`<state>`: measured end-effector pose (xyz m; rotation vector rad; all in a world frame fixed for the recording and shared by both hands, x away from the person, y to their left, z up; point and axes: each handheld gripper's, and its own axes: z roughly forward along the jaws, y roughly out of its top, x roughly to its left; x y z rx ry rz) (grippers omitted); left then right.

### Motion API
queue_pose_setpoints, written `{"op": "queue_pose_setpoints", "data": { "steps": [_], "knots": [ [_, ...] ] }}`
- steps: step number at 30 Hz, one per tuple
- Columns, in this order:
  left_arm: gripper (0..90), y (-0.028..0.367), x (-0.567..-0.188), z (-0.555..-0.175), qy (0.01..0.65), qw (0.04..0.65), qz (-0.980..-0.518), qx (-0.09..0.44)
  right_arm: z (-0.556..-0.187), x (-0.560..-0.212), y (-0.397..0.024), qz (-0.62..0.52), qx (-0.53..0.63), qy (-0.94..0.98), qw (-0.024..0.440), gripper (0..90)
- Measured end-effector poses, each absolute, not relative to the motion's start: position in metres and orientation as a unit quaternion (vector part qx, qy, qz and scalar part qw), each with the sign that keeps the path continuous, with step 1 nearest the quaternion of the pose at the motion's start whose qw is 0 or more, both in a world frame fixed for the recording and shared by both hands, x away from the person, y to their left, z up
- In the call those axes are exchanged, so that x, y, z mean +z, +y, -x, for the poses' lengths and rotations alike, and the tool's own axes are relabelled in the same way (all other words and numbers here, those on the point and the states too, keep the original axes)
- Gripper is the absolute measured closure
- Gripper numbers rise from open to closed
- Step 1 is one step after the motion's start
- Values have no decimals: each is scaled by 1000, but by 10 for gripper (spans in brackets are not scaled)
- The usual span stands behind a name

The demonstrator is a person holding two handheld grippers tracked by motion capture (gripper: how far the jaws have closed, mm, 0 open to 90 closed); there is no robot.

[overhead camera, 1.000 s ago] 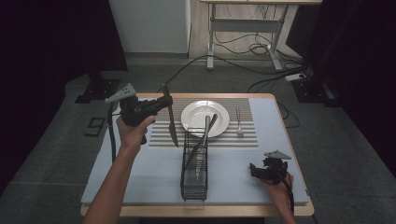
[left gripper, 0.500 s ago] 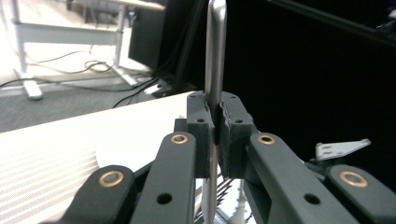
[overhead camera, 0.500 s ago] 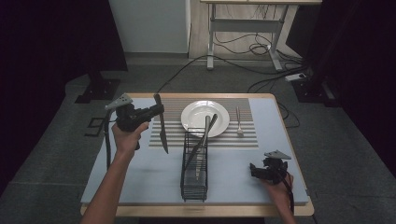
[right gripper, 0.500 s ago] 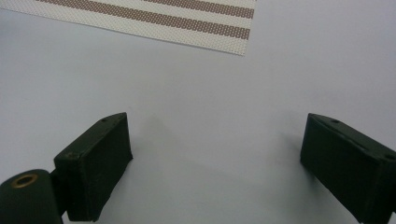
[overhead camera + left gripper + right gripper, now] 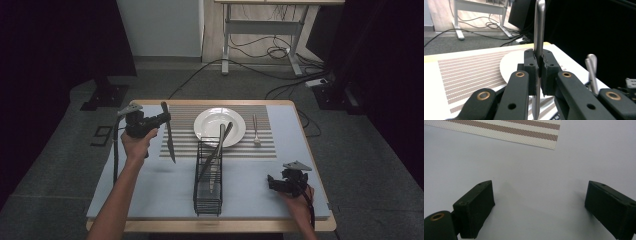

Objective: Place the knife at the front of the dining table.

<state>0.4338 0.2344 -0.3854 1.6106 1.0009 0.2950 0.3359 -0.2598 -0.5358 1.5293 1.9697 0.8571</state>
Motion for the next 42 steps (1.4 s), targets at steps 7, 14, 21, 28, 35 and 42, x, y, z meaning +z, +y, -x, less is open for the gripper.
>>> {"op": "queue_pose_setpoints", "data": {
  "steps": [7, 14, 21, 28, 35, 42],
  "knots": [
    [841, 228, -398, -454, 440, 562, -688, 131, -336, -536, -260, -563, 315, 723, 249, 83],
    [841, 225, -407, -468, 451, 550, -691, 128, -336, -536, -260, -563, 315, 723, 249, 83],
    [841, 222, -414, -477, 467, 540, -689, 125, -336, -536, -260, -563, 315, 723, 249, 83],
    [841, 215, -414, -485, 469, 529, -695, 128, -336, -536, -260, -563, 315, 723, 248, 83],
    [841, 209, -417, -489, 474, 525, -694, 134, -336, -536, -260, -563, 315, 723, 248, 83],
    [841, 203, -418, -497, 495, 508, -691, 141, -336, -536, -260, -563, 315, 723, 249, 83]
  ]
}}
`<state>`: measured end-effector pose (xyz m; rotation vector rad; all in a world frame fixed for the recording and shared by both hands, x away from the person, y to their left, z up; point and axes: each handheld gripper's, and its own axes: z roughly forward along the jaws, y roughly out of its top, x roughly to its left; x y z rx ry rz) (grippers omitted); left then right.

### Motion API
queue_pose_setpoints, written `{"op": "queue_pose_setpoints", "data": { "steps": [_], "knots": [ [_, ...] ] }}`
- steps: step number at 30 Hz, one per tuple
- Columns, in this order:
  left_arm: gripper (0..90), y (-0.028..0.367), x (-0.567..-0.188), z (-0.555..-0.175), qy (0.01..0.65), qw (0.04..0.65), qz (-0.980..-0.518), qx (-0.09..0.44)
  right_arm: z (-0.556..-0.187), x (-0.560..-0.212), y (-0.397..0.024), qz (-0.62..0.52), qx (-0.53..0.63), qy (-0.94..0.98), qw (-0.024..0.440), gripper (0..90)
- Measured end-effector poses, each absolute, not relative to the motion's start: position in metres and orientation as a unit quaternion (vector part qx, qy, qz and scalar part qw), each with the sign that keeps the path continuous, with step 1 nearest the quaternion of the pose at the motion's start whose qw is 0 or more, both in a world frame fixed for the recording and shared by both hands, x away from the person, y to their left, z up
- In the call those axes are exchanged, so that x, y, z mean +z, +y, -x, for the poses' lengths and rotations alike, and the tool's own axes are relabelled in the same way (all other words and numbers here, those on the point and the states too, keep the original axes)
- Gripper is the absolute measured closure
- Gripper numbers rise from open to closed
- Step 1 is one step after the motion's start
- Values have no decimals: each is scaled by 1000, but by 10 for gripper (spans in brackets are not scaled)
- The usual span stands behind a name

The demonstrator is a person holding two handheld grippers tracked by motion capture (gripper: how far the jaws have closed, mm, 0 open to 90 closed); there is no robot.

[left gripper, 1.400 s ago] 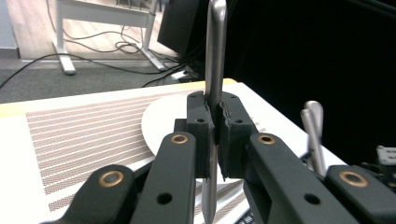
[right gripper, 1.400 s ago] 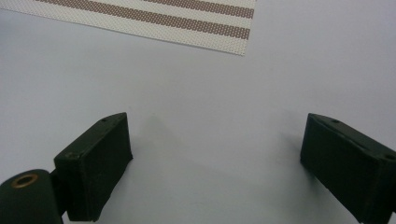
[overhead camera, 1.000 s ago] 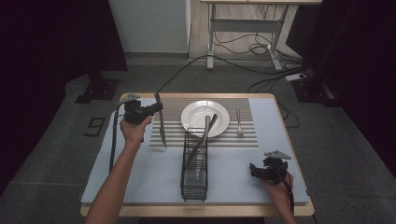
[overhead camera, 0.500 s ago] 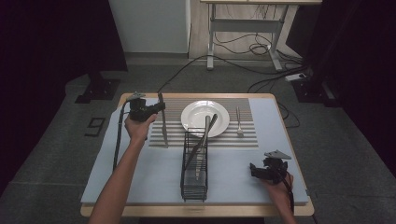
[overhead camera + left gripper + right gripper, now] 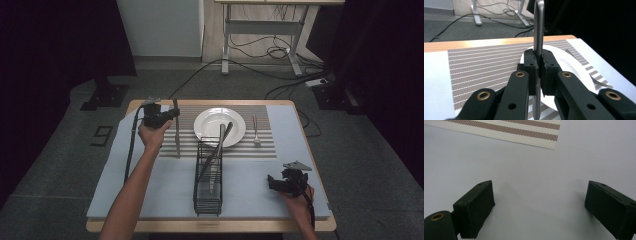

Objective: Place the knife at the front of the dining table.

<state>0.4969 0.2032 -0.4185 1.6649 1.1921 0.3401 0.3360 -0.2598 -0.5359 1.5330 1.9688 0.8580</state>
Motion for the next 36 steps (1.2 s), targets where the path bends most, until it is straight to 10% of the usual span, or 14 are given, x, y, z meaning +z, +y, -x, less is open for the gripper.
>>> {"op": "queue_pose_setpoints", "data": {
  "steps": [36],
  "knots": [
    [833, 188, -442, -547, 561, 443, -688, 122, -337, -536, -260, -562, 314, 724, 247, 82]
  ]
}}
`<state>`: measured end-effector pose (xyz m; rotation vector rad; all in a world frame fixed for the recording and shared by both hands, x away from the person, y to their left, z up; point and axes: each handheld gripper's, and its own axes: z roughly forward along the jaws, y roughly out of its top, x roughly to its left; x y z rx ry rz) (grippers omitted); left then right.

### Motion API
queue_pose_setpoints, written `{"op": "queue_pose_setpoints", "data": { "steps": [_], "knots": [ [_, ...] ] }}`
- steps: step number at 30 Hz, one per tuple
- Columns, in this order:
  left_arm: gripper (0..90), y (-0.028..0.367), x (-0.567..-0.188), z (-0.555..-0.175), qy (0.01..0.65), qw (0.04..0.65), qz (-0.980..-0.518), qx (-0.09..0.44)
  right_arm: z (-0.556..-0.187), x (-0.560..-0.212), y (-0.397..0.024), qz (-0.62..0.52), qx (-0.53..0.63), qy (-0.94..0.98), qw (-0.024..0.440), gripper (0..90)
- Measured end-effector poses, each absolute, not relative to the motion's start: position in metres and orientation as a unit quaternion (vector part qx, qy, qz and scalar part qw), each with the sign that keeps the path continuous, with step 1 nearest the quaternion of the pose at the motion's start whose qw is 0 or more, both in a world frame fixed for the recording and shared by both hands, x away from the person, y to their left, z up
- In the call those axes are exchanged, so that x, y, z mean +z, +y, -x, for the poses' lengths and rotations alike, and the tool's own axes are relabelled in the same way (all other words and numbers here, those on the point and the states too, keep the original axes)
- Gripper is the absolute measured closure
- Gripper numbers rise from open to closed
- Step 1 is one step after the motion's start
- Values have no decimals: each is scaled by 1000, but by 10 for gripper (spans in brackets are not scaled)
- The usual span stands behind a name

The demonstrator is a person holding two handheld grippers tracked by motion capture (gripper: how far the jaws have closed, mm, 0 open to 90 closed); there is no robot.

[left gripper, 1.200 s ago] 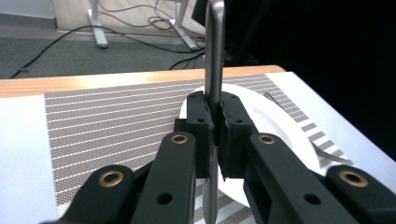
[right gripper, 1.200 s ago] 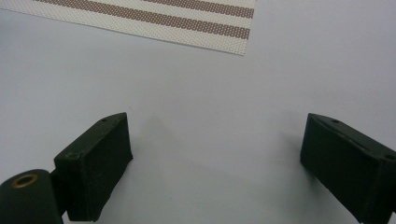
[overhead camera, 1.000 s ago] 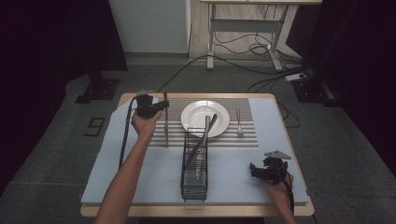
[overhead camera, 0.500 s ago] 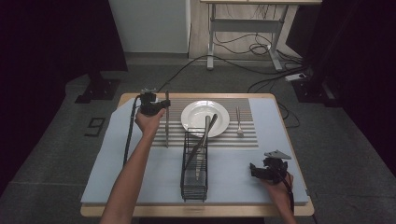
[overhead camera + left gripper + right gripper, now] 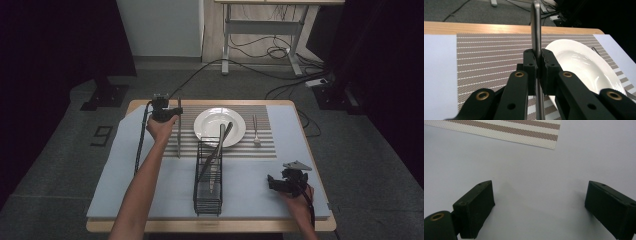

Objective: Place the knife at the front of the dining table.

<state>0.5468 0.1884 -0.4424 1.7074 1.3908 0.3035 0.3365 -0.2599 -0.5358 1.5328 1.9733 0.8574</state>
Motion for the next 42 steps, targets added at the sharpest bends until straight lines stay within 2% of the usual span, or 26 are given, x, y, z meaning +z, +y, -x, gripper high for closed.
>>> {"op": "queue_pose_setpoints", "data": {
  "steps": [18, 42],
  "knots": [
    [823, 199, -460, -566, 593, 423, -679, 94, -337, -536, -260, -564, 314, 723, 247, 80],
    [824, 188, -479, -583, 608, 403, -680, 72, -337, -536, -260, -564, 314, 723, 247, 80]
  ]
}}
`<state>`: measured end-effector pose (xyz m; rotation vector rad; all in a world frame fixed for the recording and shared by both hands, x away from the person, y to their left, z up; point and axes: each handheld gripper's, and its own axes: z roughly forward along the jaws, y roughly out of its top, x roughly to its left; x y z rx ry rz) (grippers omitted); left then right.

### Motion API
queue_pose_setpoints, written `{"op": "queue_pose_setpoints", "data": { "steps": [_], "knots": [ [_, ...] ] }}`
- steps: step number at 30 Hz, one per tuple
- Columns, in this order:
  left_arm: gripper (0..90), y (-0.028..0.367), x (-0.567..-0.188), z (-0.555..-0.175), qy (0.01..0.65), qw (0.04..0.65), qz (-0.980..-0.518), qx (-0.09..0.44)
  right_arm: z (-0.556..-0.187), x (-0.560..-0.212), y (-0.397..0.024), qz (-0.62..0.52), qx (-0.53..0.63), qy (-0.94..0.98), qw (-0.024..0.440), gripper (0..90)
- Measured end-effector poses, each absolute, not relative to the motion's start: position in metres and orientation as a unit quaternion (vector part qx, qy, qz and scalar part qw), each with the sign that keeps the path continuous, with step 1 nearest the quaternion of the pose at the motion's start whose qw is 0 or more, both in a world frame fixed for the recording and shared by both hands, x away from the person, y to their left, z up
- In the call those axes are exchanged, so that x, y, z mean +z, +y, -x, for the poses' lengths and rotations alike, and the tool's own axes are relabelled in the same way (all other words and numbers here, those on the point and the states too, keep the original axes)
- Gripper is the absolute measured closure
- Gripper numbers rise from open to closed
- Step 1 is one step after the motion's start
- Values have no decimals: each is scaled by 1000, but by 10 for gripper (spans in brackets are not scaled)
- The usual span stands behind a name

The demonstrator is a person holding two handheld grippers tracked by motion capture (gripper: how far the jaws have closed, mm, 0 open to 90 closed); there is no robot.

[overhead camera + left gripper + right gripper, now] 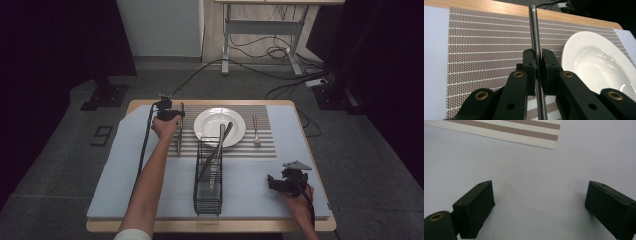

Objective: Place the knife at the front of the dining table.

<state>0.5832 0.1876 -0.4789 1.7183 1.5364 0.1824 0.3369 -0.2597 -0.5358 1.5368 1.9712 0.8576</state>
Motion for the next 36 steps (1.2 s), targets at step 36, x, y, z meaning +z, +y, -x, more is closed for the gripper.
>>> {"op": "queue_pose_setpoints", "data": {
  "steps": [36],
  "knots": [
    [841, 183, -517, -597, 637, 373, -673, 45, -337, -536, -260, -564, 315, 723, 247, 80]
  ]
}}
